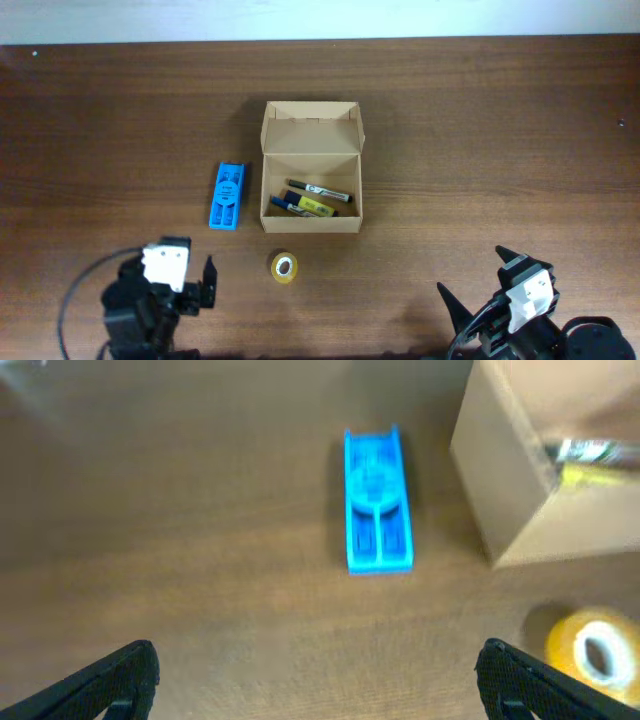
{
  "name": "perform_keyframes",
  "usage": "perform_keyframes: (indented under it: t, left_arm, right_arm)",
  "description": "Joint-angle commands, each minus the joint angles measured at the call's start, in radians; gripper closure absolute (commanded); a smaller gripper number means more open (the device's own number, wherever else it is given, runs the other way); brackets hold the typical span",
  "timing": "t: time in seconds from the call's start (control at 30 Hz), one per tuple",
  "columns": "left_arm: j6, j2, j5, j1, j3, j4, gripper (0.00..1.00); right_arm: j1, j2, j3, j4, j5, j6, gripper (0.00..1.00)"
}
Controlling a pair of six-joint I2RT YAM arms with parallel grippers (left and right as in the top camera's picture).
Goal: Pack container
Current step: 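Reach the left gripper to the blue eraser and grasp it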
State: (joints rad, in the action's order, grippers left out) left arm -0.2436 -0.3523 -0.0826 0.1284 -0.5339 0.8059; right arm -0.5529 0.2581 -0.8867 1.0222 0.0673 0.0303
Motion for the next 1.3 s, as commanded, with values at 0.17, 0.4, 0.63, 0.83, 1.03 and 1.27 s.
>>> perform_keyframes:
  t: [0.17, 0.4, 0.63, 0.83, 1.03, 1.27]
  left_arm:
    - [0.011, -0.398, -0.108, -0.093, -0.341, -0.002, 0.00]
    - [0.065, -0.762, -0.131, -0.124, -0.540, -0.002, 0.01]
    - [0.139, -1.040, -0.123, -0.124, -0.675, 0.045, 0.01]
    - [0.143, -1.217, -0.108, -0.124, -0.743, 0.102, 0.01]
    - [0.153, -1.360, -0.100, -0.124, -0.794, 0.143, 0.01]
    - [0.153, -1.497, -0.064, -0.128, -0.875, 0.203, 0.00]
  right_arm:
    - [0.005, -0.002, 0.001, -0.003, 0.016, -0.006, 0.01]
    - [0.005, -0.002, 0.001, -0.003, 0.016, -0.006, 0.01]
    - [0.005, -0.002, 0.001, -0.003, 0.016, -0.006, 0.01]
    - [0.005, -0.002, 0.001, -0.003, 0.016, -0.006, 0.01]
    - [0.005, -0.002, 0.001, -0.003, 0.016, -0.006, 0.01]
    - [0.005, -0.002, 0.001, -0.003, 0.016, -0.006, 0.01]
